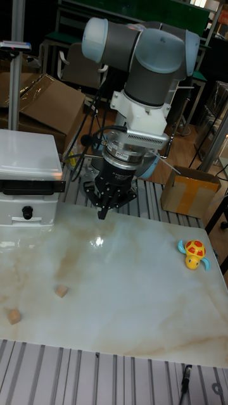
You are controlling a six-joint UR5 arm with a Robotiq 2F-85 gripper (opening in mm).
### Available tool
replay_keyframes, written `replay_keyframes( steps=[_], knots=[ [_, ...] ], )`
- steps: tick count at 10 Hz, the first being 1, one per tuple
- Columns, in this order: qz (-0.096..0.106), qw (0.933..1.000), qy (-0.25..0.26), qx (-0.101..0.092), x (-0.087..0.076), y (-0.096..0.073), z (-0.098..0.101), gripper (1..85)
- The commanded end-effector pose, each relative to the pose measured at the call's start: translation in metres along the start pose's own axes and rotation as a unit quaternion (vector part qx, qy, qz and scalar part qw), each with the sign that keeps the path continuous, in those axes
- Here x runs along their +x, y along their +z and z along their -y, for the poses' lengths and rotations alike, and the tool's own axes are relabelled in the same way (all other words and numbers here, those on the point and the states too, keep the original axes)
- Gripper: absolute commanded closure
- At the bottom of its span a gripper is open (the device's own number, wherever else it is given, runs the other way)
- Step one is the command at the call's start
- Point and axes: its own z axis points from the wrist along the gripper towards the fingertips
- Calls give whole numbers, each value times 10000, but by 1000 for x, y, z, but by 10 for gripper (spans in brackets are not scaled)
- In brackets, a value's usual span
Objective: Take something out of a drawer
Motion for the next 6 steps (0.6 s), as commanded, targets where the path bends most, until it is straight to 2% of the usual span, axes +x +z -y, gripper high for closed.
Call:
replay_keyframes(
  steps=[1,3,6],
  knots=[
    [-207,9997,83,101,6,-5,0,837],
    [-106,9998,123,65,0,-5,-2,837],
    [369,9991,178,-72,-26,-3,-8,843]
  ],
)
